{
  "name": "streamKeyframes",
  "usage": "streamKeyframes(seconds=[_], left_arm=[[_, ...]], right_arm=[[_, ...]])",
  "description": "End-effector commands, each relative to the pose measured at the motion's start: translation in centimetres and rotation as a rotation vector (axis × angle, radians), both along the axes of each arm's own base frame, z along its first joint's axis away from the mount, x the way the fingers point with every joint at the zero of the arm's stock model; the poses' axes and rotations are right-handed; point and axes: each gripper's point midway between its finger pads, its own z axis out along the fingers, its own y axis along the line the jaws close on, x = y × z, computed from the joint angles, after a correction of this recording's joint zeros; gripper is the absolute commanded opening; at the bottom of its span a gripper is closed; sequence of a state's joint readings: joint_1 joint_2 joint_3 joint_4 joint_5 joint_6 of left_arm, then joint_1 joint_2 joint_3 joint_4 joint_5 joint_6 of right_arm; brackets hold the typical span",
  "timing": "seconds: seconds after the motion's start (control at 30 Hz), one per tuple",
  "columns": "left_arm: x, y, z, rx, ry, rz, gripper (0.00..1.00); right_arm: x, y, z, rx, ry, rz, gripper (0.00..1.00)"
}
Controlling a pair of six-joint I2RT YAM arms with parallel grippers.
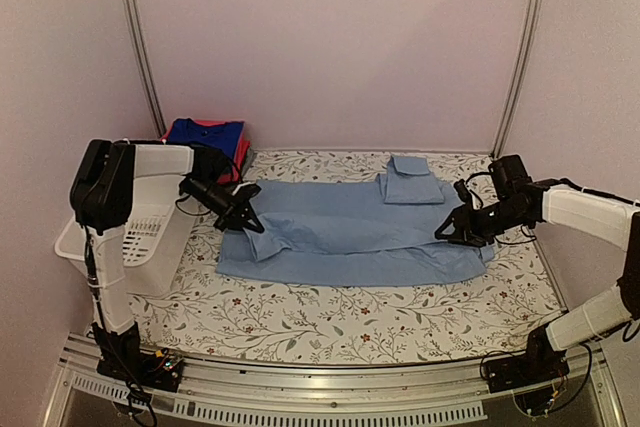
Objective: Fold and stack the mixed laundry pile
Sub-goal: Adjust the 1/3-folded shirt at the center of the board.
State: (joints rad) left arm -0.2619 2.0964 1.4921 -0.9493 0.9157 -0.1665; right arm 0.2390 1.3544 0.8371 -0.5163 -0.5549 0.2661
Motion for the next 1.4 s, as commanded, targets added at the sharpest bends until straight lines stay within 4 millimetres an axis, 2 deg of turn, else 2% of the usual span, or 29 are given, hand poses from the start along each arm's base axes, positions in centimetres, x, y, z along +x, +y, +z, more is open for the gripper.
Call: streamKeyframes(seconds=[0.0, 0.03, 0.07, 0.1, 0.13, 0.27, 0.37, 0.43, 0.47, 0.5, 0.57, 0.6, 0.63, 0.7, 0.73, 0.87, 0.9, 0.97, 1.13, 1.27, 1.37], left_arm=[[1.1, 1.1, -2.1, 0.139, -0.012, -0.015, 0.22], [1.8, 1.9, -2.1, 0.197, -0.041, -0.006, 0.49], [2.8, 3.0, -1.9, 0.258, -0.081, 0.014, 0.68], [3.9, 3.9, -1.2, 0.302, -0.126, 0.037, 0.93], [5.3, 4.7, 0.0, 0.33, -0.185, 0.065, 0.99], [9.3, 5.5, 7.5, 0.359, -0.458, 0.167, 1.0], [10.7, 5.8, 13.1, 0.394, -0.653, 0.229, 1.0], [10.8, 6.2, 16.9, 0.431, -0.792, 0.282, 1.0], [10.9, 6.7, 18.8, 0.468, -0.866, 0.334, 1.0], [10.1, 6.7, 19.9, 0.45, -0.911, 0.358, 1.0], [9.1, 6.4, 22.8, 0.322, -1.024, 0.434, 1.0], [8.0, 6.4, 23.1, 0.264, -1.023, 0.476, 1.0], [6.9, 6.2, 22.6, 0.203, -1.005, 0.503, 1.0], [4.1, 4.5, 21.8, 0.037, -0.978, 0.428, 1.0], [2.9, 3.6, 20.6, -0.008, -0.928, 0.402, 1.0], [-2.0, 0.7, 12.1, 0.057, -0.701, 0.338, 0.99], [-3.3, 0.0, 10.3, 0.055, -0.649, 0.335, 0.96], [-4.8, -0.2, 7.9, 0.062, -0.568, 0.372, 0.9], [-5.0, 1.2, 3.6, 0.177, -0.459, 0.472, 0.84], [-4.6, 2.0, 0.5, 0.282, -0.383, 0.499, 0.77], [-4.2, 2.1, -0.9, 0.32, -0.358, 0.503, 0.73]], right_arm=[[1.2, -0.1, 0.7, -0.016, -0.038, 0.009, 0.5], [1.4, -0.1, 0.4, -0.022, -0.033, 0.007, 0.51], [1.7, -0.2, 0.5, -0.028, -0.036, 0.004, 0.52], [2.0, -0.2, 0.5, -0.037, -0.038, 0.002, 0.52], [2.3, -0.3, 0.7, -0.046, -0.048, -0.004, 0.53], [4.0, -0.9, 2.7, -0.083, -0.136, -0.029, 0.56], [5.1, -1.3, 4.7, -0.105, -0.219, -0.051, 0.6], [5.8, -1.8, 6.5, -0.121, -0.296, -0.075, 0.66], [6.2, -2.1, 7.4, -0.128, -0.332, -0.091, 0.71], [6.4, -2.2, 8.5, -0.13, -0.376, -0.1, 0.79], [6.8, -2.8, 10.6, -0.138, -0.468, -0.128, 0.95], [7.0, -3.3, 11.5, -0.143, -0.505, -0.162, 0.99], [7.3, -3.8, 12.0, -0.152, -0.529, -0.195, 0.99], [7.3, -4.0, 12.7, -0.147, -0.546, -0.223, 0.99], [7.2, -3.8, 12.8, -0.141, -0.55, -0.2, 0.99], [6.3, -2.2, 11.4, -0.131, -0.502, -0.068, 0.99], [6.3, -2.1, 10.4, -0.137, -0.47, -0.05, 0.99], [5.9, -1.7, 9.1, -0.139, -0.428, -0.007, 0.98], [5.2, -1.3, 5.8, -0.141, -0.33, 0.029, 0.94], [5.1, -1.2, 5.2, -0.135, -0.316, 0.035, 0.94], [5.1, -1.3, 4.4, -0.153, -0.293, 0.04, 0.93]])
